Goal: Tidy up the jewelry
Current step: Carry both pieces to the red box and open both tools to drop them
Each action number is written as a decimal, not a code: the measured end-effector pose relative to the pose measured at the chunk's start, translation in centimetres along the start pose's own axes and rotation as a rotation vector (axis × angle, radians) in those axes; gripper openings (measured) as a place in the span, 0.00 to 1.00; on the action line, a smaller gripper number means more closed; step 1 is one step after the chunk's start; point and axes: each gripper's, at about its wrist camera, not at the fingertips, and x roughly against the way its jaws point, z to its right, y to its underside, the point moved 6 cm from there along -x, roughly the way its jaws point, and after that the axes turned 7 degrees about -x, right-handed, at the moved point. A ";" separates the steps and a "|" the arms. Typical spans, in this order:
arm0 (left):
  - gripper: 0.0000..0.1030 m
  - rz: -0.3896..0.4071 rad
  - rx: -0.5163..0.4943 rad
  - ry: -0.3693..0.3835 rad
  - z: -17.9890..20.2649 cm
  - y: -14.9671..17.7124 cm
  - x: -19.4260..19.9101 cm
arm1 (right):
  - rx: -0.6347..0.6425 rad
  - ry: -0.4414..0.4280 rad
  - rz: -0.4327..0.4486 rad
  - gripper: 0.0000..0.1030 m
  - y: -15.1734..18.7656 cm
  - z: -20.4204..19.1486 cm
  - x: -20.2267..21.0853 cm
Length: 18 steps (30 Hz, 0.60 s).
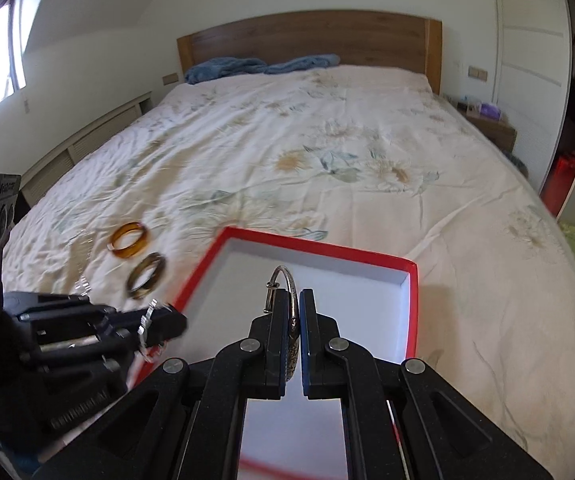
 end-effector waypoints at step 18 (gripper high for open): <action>0.05 -0.096 -0.005 -0.005 0.8 1.7 -6.3 | -0.060 0.095 -0.116 0.05 1.5 7.9 -8.1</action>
